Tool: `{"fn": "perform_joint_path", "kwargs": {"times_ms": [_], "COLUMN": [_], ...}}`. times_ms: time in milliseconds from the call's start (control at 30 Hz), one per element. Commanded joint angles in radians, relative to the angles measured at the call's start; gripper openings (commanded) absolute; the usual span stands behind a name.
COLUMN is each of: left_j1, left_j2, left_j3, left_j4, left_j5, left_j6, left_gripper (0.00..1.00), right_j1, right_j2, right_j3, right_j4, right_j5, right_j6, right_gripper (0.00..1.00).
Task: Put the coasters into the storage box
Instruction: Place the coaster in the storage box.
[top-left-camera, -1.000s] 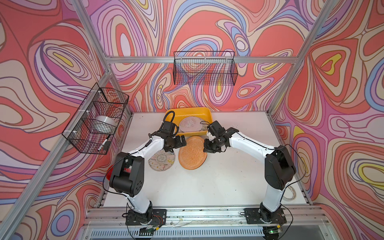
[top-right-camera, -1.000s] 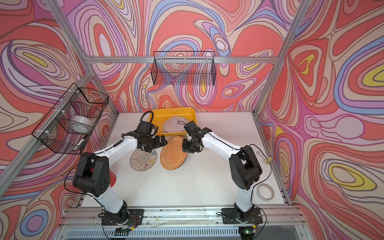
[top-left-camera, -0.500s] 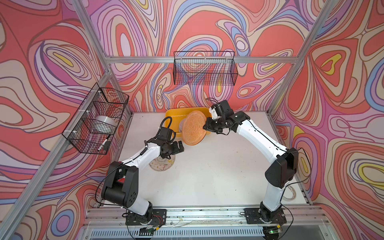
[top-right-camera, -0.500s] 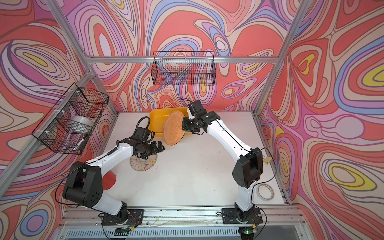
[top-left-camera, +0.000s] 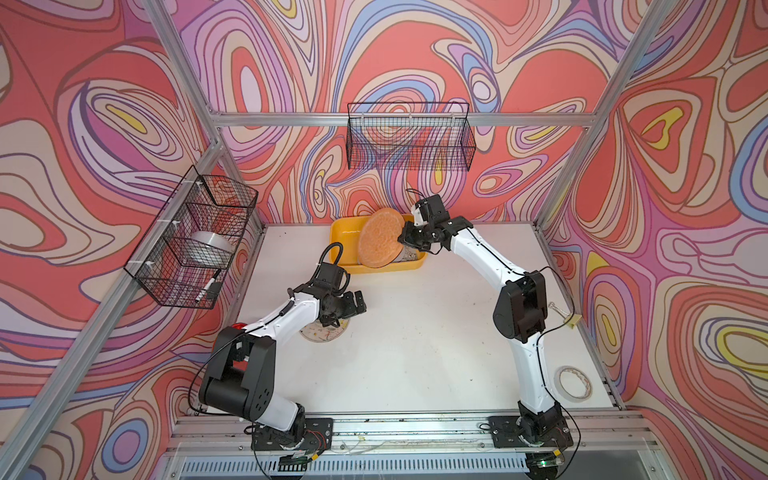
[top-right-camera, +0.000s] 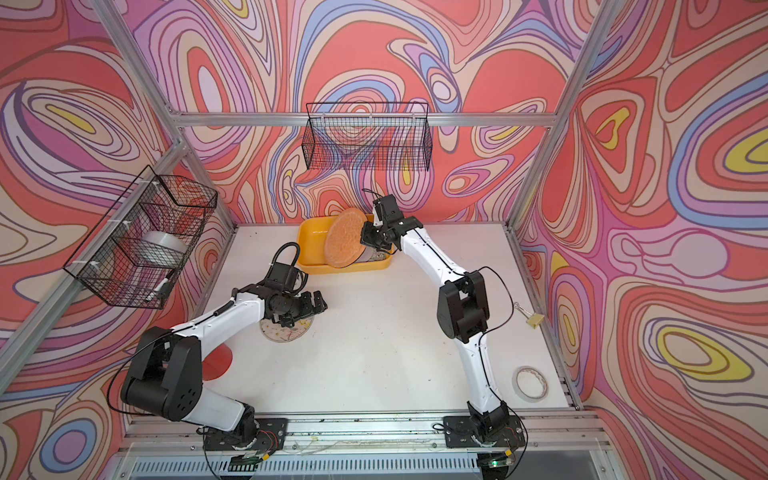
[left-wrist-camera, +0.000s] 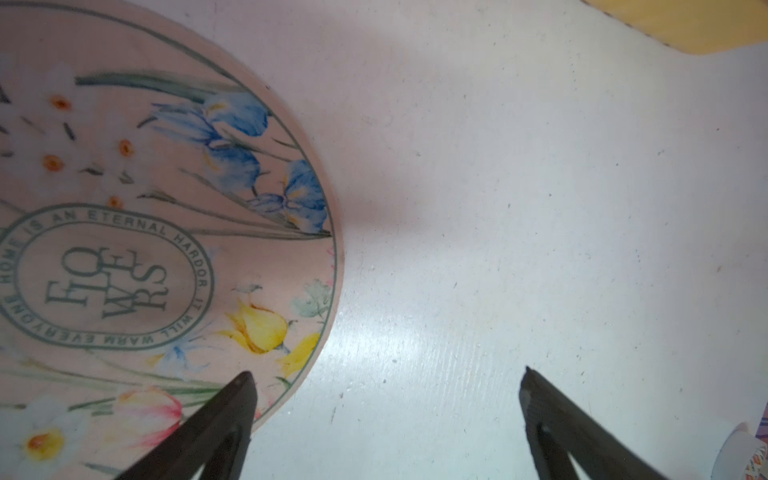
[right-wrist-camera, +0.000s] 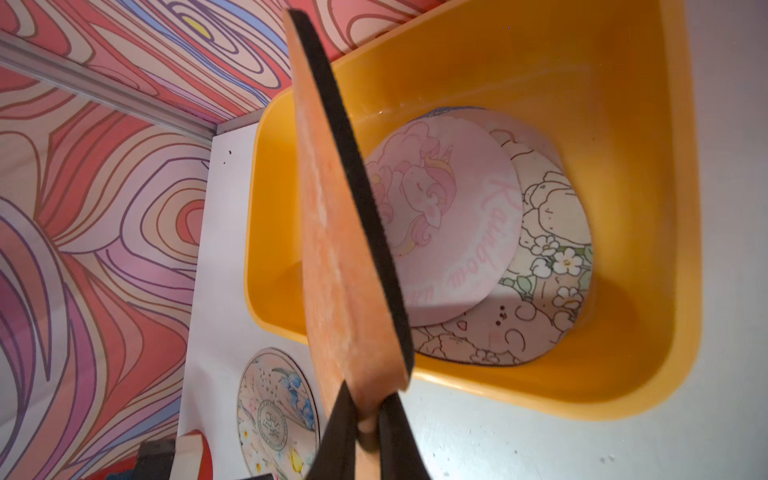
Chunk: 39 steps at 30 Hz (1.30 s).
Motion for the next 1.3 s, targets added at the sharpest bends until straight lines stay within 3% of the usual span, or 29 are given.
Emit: {"fn": "perform_joint_path", "kwargs": {"times_ms": [0,433,500,567,667,833,1267], "left_j1": [0.005,0.005,0.007,0.01,0.022,0.061,0.237], "left_j2": [-0.03,-0.029,-0.03,-0.029,-0.023,-0.016,0.074], "left_j3": [-0.014,-0.013,-0.007,0.003,0.02,0.048,0.158], "left_j4": [0.0,-0.007,-0.019,-0.036,-0.054,-0.093,-0.185], "left_j5": [-0.007,-0.028,-0.047,-0.063,-0.08,-0.118,-0.265], "left_j6": [-0.009,-0.012,-0.007,-0.002,0.004,0.015,0.065], "left_gripper": [1.0,1.0,1.0,1.0,1.0,1.0,1.0], "right_j1": [-0.019,-0.058,-0.058,-0.058,-0.058,-0.058,-0.052], "right_j2": [0.066,0.264,0.249,0.221,0.188,0.136,-0.167], "right_j3": [0.058,0.205,0.18,0.142,0.119,0.076,-0.262], "right_j4": [0.095,0.032,0.03,0.038,0.029,0.021,0.092], "right_j5": [-0.008,-0.005,0.009,0.032,0.053,0.043,-0.018], "right_j6": [0.049,0.1,0.097,0.088,0.064,0.034,-0.022], "right_gripper": [0.0,0.0,0.29,0.5,0.65,0.71,0.81]}}
